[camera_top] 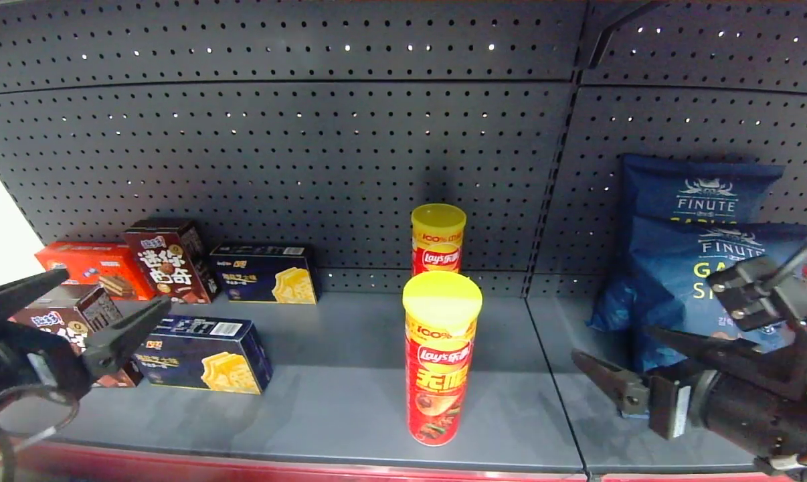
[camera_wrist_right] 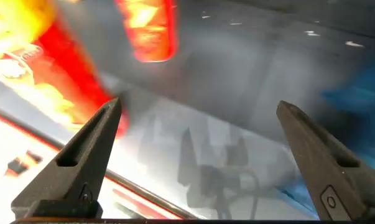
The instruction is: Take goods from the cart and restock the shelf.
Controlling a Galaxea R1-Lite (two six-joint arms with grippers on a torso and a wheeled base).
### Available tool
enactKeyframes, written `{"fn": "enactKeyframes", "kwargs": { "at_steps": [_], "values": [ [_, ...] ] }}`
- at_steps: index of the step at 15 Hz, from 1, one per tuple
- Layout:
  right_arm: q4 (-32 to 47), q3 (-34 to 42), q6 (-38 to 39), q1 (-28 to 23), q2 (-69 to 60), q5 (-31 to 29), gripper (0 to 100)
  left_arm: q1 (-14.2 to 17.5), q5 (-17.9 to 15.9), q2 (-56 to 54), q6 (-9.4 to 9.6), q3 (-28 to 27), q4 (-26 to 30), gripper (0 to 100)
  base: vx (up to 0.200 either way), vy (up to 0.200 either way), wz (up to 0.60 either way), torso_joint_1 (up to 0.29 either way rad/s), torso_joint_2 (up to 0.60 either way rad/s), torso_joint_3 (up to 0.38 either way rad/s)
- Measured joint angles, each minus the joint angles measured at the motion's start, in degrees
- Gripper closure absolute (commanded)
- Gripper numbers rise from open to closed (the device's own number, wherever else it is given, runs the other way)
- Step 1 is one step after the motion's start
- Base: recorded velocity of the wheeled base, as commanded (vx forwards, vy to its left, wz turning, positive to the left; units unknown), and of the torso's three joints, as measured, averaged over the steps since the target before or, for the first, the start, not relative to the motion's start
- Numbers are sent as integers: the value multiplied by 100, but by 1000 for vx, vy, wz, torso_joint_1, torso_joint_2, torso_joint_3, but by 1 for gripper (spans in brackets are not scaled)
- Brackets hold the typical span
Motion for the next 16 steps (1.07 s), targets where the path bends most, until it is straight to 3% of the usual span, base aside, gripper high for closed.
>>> {"fn": "enactKeyframes", "kwargs": {
  "at_steps": [2,4,7,12,14,16],
  "values": [
    [-18,339,-22,-527,-606,13,0,301,5,-657,-22,542,16,0,0,0,0,0,0,0],
    [-18,555,-29,-1221,-1150,24,0,413,262,-1374,-21,1158,90,0,0,0,0,0,0,0],
    [4,1057,-33,-2026,-1913,44,0,466,660,-2428,-16,1827,827,0,0,0,0,0,0,0],
    [354,2236,-33,-3248,-3256,41,0,588,1187,-4339,-13,1888,3103,0,0,0,0,0,0,0],
    [819,2426,-35,-3471,-3762,30,0,964,1242,-4830,-22,1880,3458,0,0,0,0,0,0,0],
    [1226,2515,-65,-3558,-4281,2,0,1054,1136,-5081,-27,1948,3499,0,0,0,0,0,0,0]
  ]
}}
